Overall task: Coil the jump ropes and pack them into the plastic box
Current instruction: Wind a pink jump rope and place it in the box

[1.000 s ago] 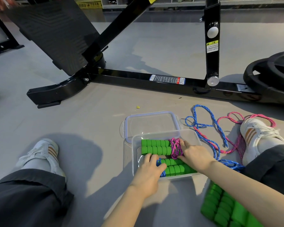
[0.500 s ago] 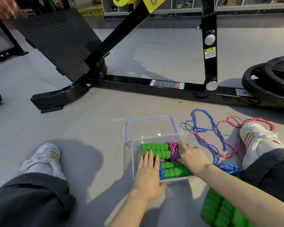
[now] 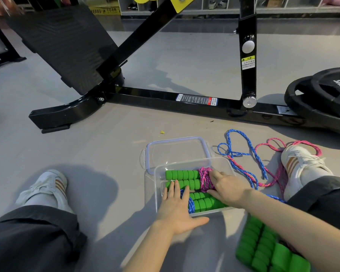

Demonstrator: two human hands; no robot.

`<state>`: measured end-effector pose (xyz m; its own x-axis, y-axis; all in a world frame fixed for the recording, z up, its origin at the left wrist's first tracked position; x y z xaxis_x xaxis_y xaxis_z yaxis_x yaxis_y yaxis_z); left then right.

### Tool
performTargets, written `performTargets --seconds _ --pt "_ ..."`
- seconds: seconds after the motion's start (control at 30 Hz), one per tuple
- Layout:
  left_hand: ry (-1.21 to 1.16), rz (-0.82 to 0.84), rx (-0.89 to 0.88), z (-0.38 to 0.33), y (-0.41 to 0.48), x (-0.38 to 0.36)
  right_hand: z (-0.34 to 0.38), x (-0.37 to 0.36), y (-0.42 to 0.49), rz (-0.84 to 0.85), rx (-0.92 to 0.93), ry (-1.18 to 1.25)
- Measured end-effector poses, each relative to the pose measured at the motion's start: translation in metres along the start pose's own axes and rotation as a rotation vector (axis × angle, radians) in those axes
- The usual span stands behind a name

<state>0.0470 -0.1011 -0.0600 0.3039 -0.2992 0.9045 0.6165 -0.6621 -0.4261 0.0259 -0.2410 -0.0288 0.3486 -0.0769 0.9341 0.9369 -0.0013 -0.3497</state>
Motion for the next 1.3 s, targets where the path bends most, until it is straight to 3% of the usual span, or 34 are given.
performTargets --seconds 0.2,0.47,0.97,1.3 --pt "-0.217 0.047 0.049 0.007 0.000 0.003 -0.017 0.009 -0.008 0.232 0.053 0.039" --pt "-0.257 -0.056 0.051 0.014 0.009 0.008 -0.016 -0.001 -0.002 0.094 0.037 -0.052" --pt "-0.071 0.097 0.070 0.010 0.021 0.019 -0.021 -0.006 -0.004 0.057 0.050 -0.006" --pt "-0.194 -0.051 0.099 0.010 0.021 0.013 -0.018 -0.007 -0.003 0.078 0.033 -0.044"
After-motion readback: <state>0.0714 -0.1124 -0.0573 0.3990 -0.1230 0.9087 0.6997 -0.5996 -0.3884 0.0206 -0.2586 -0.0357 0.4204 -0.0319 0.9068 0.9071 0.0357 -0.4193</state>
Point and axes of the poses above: each hand's wrist, its own y-axis towards the middle knuckle, its own x-axis out of the back of the hand, z = x × y, the point moved 6 cm from there along y, towards the middle knuckle, and after that the axes turned 10 degrees about y, right-handed, at the moved point
